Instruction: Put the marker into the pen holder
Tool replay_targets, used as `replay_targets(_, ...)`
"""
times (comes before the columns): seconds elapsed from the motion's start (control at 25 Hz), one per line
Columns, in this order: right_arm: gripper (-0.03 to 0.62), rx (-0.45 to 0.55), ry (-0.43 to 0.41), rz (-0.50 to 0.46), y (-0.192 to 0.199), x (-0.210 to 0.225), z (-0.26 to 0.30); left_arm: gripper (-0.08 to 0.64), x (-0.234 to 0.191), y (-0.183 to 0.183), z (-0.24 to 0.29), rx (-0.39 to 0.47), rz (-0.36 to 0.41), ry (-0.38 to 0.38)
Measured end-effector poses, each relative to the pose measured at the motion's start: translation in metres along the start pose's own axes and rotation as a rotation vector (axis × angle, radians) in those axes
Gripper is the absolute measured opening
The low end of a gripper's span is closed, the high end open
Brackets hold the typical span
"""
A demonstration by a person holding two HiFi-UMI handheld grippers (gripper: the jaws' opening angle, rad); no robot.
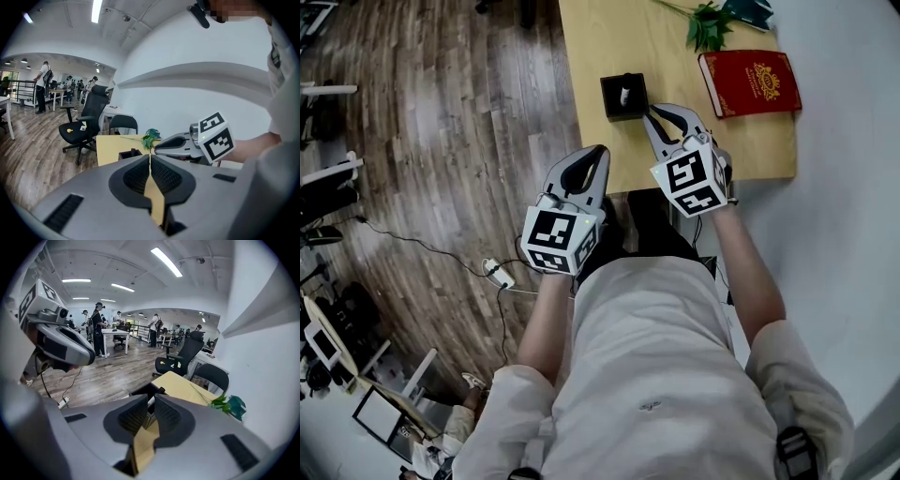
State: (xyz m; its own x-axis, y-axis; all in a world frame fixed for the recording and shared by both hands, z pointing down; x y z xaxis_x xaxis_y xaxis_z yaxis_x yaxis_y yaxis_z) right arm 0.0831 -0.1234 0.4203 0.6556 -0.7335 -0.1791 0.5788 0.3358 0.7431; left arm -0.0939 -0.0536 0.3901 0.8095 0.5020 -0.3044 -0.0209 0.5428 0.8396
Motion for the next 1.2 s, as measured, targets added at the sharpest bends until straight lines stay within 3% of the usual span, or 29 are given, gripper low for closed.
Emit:
replay_targets(0.32,0.011,-0.002,0.090,0.021,0.000,-0.044,-0.048,0.012,0.011,0.011,-0.038,0.001,0.061,0.083)
replay_targets(0.72,0.000,0.026,0.164,0.046,-0.005,-0.098,-0.096,0.012,0.020,0.017,-0.084,0.027,0.110,0.131)
replay_targets(1.2,-0.002,0.192,0.226,0.187,-0.028,-0.129,-0.155,0.012,0.035,0.008,-0.120,0.067,0.161,0.177)
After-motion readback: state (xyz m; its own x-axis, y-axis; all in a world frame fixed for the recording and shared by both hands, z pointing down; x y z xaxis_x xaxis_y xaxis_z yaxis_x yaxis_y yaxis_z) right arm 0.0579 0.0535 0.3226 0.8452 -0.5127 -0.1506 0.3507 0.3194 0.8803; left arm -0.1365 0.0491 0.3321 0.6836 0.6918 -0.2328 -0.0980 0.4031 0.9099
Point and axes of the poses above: the fingertips, and each gripper's own axes: z forward along the fingers, x to its right, y out of its underside, the point moved 10 cm from there along -z, backward along the fingers, and after that the axes turned 1 degree about x, right-handed, at the moved point
